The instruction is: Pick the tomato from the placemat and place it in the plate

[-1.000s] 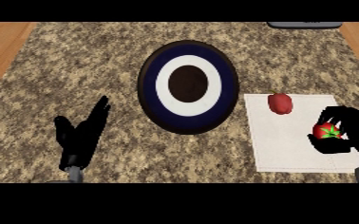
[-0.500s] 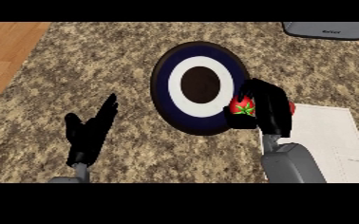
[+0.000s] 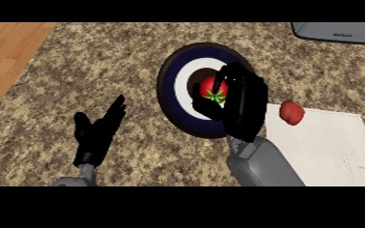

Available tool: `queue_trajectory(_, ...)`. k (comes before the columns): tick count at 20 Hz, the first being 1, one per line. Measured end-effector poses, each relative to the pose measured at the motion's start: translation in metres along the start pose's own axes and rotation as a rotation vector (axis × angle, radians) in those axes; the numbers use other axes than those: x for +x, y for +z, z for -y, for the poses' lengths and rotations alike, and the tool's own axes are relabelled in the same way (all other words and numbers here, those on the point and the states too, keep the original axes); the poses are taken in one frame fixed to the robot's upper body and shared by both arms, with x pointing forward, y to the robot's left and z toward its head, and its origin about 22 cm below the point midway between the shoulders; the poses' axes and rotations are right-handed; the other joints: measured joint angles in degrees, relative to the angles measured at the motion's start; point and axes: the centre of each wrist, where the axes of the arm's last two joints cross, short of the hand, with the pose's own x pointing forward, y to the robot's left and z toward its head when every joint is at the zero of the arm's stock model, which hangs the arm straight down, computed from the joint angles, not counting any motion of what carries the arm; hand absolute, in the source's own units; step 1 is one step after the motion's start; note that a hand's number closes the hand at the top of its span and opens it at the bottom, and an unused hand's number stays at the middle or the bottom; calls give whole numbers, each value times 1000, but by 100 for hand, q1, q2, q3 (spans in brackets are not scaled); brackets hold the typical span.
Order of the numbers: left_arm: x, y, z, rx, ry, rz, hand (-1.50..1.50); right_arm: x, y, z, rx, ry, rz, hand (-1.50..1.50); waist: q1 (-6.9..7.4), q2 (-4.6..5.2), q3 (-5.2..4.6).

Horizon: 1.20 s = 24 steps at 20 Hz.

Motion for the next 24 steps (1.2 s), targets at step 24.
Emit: queue_trajectory(24,0,6,-9,47,17,5,0,-4,-15,-29,-488,75,-3,150,-324,98,58)
